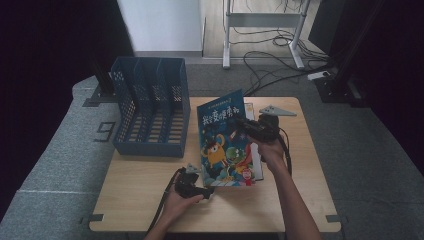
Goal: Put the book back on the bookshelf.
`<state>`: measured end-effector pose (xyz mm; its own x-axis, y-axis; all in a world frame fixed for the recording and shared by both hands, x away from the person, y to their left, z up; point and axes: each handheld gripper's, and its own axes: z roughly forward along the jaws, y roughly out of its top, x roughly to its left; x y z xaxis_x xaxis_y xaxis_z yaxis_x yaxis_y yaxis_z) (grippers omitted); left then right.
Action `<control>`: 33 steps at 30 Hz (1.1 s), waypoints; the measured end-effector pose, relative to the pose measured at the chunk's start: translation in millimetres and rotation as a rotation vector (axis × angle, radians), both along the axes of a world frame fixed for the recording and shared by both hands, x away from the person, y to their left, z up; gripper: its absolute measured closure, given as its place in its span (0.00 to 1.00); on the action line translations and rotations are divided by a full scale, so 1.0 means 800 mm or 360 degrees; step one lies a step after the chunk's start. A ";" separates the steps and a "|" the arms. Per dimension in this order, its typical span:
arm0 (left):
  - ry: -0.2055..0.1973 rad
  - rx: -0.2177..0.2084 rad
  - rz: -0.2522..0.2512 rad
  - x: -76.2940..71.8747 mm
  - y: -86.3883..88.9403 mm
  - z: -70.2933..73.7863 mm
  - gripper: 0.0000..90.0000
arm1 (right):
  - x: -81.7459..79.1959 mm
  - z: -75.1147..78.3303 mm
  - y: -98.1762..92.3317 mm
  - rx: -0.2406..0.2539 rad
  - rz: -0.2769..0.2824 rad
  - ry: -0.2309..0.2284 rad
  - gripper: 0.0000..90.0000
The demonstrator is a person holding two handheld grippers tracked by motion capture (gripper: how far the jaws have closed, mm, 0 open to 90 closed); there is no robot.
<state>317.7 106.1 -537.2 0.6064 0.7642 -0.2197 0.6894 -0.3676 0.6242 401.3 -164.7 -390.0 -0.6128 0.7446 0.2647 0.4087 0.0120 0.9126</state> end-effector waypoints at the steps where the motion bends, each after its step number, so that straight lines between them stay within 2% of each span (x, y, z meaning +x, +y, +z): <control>1: 0.0005 0.0004 -0.0003 0.001 0.000 0.000 0.13 | -0.001 0.001 0.000 -0.0001 -0.0002 -0.0003 0.88; 4: 0.0010 0.0011 0.0000 0.007 -0.001 0.001 0.13 | -0.003 0.004 0.000 -0.0010 -0.0005 -0.0015 0.88; 8: 0.0021 -0.0013 0.0021 0.014 -0.003 0.001 0.13 | -0.009 0.012 0.000 -0.0033 -0.0002 -0.0052 0.88; 11: 0.0004 0.0003 0.0031 0.017 -0.004 0.000 0.13 | -0.012 0.015 -0.001 -0.0033 0.0009 -0.0071 0.89; 21: -0.0020 0.0057 0.0025 0.018 -0.007 0.001 0.13 | -0.019 0.011 -0.008 -0.0020 0.0027 -0.0085 0.89; 29: -0.0019 0.0068 0.0025 0.018 -0.008 0.001 0.13 | -0.022 0.010 -0.010 -0.0015 0.0032 -0.0101 0.89; 33: -0.0020 0.0061 0.0047 0.022 -0.008 0.001 0.13 | -0.024 0.012 -0.008 -0.0015 0.0031 -0.0136 0.89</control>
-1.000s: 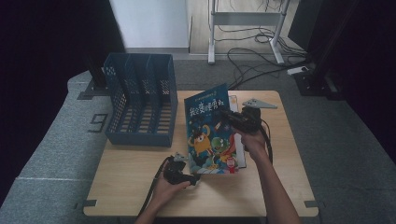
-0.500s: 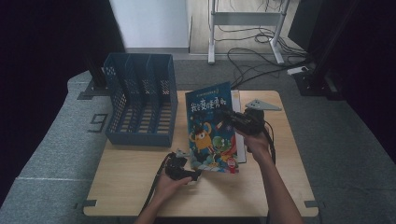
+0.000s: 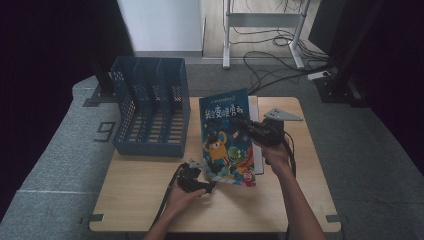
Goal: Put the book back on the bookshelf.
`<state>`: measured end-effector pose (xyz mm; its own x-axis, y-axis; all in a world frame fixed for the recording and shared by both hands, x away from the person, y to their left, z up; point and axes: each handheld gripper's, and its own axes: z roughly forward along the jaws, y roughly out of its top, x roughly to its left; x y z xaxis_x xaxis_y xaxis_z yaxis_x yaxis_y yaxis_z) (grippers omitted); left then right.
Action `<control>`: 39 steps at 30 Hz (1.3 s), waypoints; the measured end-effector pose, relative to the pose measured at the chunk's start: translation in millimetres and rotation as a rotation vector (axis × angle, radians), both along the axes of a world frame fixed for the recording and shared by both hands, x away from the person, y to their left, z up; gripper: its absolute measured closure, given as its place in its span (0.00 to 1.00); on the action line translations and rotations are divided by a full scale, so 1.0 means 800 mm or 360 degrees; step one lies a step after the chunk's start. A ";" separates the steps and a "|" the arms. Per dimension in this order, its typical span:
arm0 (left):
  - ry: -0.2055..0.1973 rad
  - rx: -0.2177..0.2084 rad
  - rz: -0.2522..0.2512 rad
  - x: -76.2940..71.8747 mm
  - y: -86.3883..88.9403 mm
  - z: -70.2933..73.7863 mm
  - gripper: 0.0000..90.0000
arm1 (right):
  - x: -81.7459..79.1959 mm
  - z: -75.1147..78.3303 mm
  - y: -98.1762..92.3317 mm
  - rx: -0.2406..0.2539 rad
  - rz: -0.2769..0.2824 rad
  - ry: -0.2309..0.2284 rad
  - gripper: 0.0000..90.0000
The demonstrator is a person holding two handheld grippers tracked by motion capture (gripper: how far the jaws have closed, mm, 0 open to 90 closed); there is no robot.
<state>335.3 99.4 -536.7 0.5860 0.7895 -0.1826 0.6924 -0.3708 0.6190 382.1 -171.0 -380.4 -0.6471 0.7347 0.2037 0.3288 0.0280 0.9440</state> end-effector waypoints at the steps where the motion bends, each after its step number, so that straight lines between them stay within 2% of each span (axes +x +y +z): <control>1: -0.0001 0.0000 0.0005 0.001 0.000 0.000 0.13 | 0.000 0.000 0.000 0.0000 0.0000 0.0000 0.89; 7: 0.0006 0.0002 0.0035 0.014 -0.002 0.000 0.13 | 0.006 0.005 0.008 0.0009 0.0042 -0.0041 0.90; 12: -0.0007 0.0009 0.0037 0.013 -0.003 0.000 0.13 | 0.006 0.005 0.007 0.0004 0.0049 -0.0051 0.90; 20: -0.0033 0.0050 0.0040 0.010 -0.007 -0.001 0.13 | -0.012 0.000 -0.005 0.0025 0.0091 -0.0066 0.91; 28: -0.0049 0.0076 0.0042 0.008 -0.010 -0.002 0.14 | -0.018 -0.006 -0.014 0.0068 0.0111 -0.0068 0.92; 30: -0.0036 0.0045 0.0043 0.007 -0.007 -0.001 0.14 | -0.019 -0.007 -0.015 0.0070 0.0113 -0.0072 0.92; 33: 0.0008 -0.0067 0.0062 0.011 0.003 -0.001 0.16 | -0.020 -0.008 -0.017 0.0085 0.0118 -0.0069 0.92; 39: -0.0019 -0.0022 0.0077 0.010 0.002 -0.001 0.16 | -0.026 -0.010 -0.019 0.0094 0.0126 -0.0083 0.92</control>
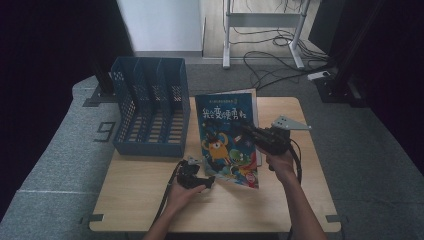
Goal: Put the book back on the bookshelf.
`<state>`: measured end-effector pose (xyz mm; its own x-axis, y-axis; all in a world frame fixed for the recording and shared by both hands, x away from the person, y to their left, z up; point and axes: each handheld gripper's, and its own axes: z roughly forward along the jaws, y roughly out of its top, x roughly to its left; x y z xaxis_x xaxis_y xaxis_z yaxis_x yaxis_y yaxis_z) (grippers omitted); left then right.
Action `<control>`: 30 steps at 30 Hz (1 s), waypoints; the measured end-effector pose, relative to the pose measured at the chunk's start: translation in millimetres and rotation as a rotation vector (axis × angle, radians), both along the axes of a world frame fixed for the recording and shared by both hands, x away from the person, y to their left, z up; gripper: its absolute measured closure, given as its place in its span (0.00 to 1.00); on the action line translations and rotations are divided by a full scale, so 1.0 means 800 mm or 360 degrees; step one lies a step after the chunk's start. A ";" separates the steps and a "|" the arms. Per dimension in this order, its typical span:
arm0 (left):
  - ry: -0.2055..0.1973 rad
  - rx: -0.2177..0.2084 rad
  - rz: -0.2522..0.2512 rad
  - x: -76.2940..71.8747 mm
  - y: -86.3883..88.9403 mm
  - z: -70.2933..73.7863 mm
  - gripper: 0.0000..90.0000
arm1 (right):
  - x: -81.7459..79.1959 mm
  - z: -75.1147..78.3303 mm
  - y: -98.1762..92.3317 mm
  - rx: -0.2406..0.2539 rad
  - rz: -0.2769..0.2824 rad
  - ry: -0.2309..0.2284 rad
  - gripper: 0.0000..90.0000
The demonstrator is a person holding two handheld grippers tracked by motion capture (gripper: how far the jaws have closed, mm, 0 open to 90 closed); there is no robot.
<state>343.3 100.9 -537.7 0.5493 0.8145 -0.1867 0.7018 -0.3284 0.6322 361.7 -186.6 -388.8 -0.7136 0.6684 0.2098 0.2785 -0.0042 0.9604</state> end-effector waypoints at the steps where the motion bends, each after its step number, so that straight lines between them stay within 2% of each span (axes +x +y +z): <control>1: 0.0000 -0.0002 -0.0001 0.000 0.000 0.000 0.16 | -0.001 -0.001 -0.001 0.0006 0.0001 -0.0001 0.92; 9: 0.0001 -0.0009 0.0003 0.000 0.000 0.000 0.16 | -0.005 -0.006 -0.010 0.0031 0.0035 0.0006 0.92; 18: 0.0000 -0.0023 0.0002 -0.002 0.001 0.000 0.17 | -0.015 -0.008 -0.018 0.0006 0.0076 0.0006 0.93; 24: -0.0029 -0.0040 0.0017 -0.004 0.004 0.000 0.18 | -0.023 -0.012 -0.025 0.0004 0.0105 0.0007 0.93; 30: -0.0103 -0.0100 0.0033 -0.006 0.009 0.011 0.21 | -0.030 -0.017 -0.032 0.0014 0.0121 -0.0002 0.93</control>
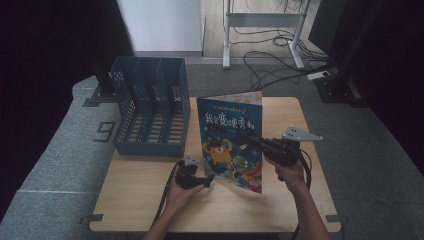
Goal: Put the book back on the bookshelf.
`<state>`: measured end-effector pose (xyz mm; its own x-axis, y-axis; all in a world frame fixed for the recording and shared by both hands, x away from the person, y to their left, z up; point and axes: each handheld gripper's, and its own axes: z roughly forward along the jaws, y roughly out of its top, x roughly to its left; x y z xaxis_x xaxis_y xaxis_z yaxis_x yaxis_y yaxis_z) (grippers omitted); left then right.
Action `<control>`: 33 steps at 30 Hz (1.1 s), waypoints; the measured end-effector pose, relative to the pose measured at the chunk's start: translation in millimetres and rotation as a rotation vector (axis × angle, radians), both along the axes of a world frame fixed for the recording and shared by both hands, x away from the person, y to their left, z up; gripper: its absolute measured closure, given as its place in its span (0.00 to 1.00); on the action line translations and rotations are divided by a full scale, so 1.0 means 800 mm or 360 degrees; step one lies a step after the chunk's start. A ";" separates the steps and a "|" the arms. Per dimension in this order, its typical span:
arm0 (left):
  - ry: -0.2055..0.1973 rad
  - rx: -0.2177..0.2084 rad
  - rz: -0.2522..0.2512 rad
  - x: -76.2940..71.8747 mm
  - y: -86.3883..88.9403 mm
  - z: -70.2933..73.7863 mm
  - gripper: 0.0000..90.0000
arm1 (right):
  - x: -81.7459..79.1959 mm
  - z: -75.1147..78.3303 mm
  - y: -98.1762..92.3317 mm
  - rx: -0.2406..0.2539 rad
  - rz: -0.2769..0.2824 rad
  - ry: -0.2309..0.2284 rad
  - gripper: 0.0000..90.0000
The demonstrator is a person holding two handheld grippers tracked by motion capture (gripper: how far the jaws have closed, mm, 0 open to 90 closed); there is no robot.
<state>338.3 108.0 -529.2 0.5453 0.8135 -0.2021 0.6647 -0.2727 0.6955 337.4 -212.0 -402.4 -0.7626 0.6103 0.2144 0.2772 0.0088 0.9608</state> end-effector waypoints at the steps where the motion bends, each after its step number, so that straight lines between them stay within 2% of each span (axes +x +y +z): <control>1: -0.0013 -0.0014 0.0003 0.000 0.001 0.002 0.22 | -0.001 -0.001 -0.001 0.0008 -0.0005 0.0000 0.92; 10: -0.0107 -0.0073 -0.0010 -0.005 0.000 0.014 0.27 | -0.007 -0.012 -0.015 0.0024 0.0014 0.0016 0.91; 12: -0.0151 -0.0080 -0.0019 -0.007 0.001 0.018 0.27 | -0.010 -0.016 -0.019 0.0022 0.0028 0.0013 0.91; 29: -0.0289 -0.0096 -0.0055 0.000 -0.003 0.049 0.30 | -0.021 -0.032 -0.032 0.0027 0.0026 -0.0015 0.87; 33: -0.0292 -0.0096 -0.0063 0.002 -0.005 0.053 0.30 | -0.022 -0.033 -0.033 0.0023 0.0027 -0.0015 0.87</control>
